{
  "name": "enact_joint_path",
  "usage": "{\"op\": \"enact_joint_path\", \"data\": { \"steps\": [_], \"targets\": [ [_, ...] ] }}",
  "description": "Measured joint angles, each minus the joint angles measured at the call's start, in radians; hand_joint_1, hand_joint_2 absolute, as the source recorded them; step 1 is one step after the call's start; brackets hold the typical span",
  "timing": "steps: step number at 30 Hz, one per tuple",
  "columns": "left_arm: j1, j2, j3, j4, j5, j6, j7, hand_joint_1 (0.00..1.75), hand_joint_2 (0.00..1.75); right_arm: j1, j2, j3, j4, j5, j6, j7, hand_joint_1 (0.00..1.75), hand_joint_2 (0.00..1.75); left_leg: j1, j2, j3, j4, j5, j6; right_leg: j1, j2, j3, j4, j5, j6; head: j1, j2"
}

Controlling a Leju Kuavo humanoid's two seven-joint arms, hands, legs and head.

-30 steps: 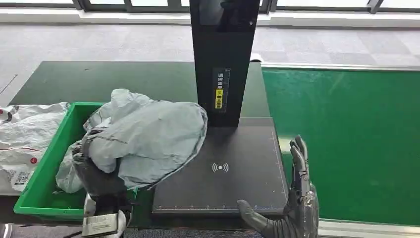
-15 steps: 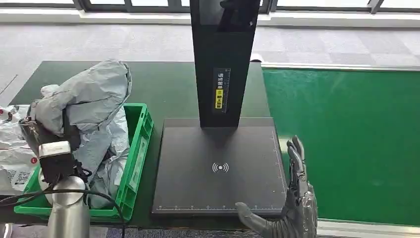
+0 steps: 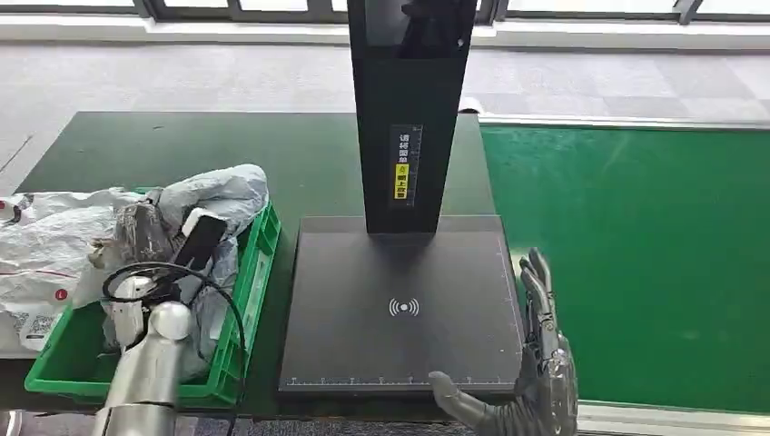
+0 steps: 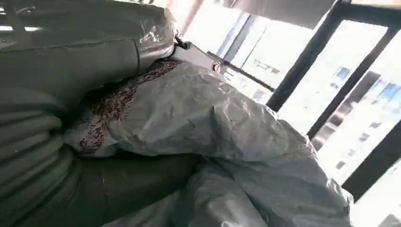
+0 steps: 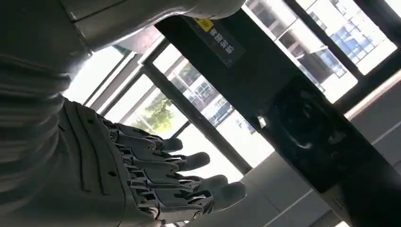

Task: Moved the parcel from conveyor to table for the left to box.

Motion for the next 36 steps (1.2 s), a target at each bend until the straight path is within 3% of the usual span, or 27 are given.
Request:
{"op": "enact_joint_path", "data": {
  "steps": [1,2,3,9,23,27,32,36],
  "targets": [
    [-0.012,0.005,0.0,0.046,-0.045,0.001,0.027,1.24,1.75,-0.001,0.0,0.0,0.0,0.0,0.002,-0.002,0.0,1.75,0.0,0.0,0.0,0.0,0.0,0.0,0.0,0.0,0.0,0.0,0.0,0.0,0.0,0.0],
    [-0.023,0.008,0.0,0.092,-0.073,0.001,0.039,0.0,1.75,-0.001,0.0,0.0,0.0,0.0,0.004,-0.003,0.0,1.75,0.0,0.0,0.0,0.0,0.0,0.0,0.0,0.0,0.0,0.0,0.0,0.0,0.0,0.0],
    [-0.031,0.011,0.0,0.127,-0.084,0.001,0.042,0.0,0.0,-0.001,0.0,0.0,0.0,0.0,0.005,-0.003,0.0,1.75,0.0,0.0,0.0,0.0,0.0,0.0,0.0,0.0,0.0,0.0,0.0,0.0,0.0,0.0],
    [-0.04,0.008,0.0,0.2,-0.024,0.029,0.003,0.0,0.0,-0.015,0.0,0.0,0.001,-0.009,0.008,-0.016,0.0,1.75,0.0,0.0,0.002,0.0,0.001,-0.001,0.0,0.0,0.002,0.001,0.0,0.0,0.0,0.0],
    [0.137,-0.07,-0.019,-0.154,0.481,0.042,-0.251,0.0,0.0,-0.023,0.0,-0.01,0.008,-0.077,-0.007,-0.054,0.0,1.75,0.0,0.0,0.002,0.0,0.0,-0.001,0.0,0.0,0.002,0.0,0.0,0.0,0.0,0.0],
    [0.205,-0.108,-0.053,-0.24,0.629,0.085,-0.359,0.0,0.0,-0.023,0.0,-0.019,0.015,-0.168,0.042,-0.099,0.0,1.75,0.0,0.0,0.002,0.0,0.0,-0.001,0.0,0.0,0.001,0.0,0.0,0.0,0.0,0.0],
    [0.266,-0.135,-0.121,-0.307,0.679,0.083,-0.396,0.0,0.0,-0.023,0.0,-0.039,0.026,-0.201,0.069,-0.126,0.0,1.75,0.0,0.0,0.001,0.0,0.0,-0.001,0.0,0.0,0.001,0.0,0.0,0.0,0.0,0.0],
    [0.297,-0.145,-0.168,-0.342,0.78,-0.025,-0.479,0.0,0.0,-0.023,0.003,-0.053,0.031,-0.253,0.13,-0.146,0.0,1.75,0.0,0.0,0.001,0.0,0.0,-0.001,0.0,0.0,0.001,0.0,0.0,0.0,0.0,0.0]
  ]
}}
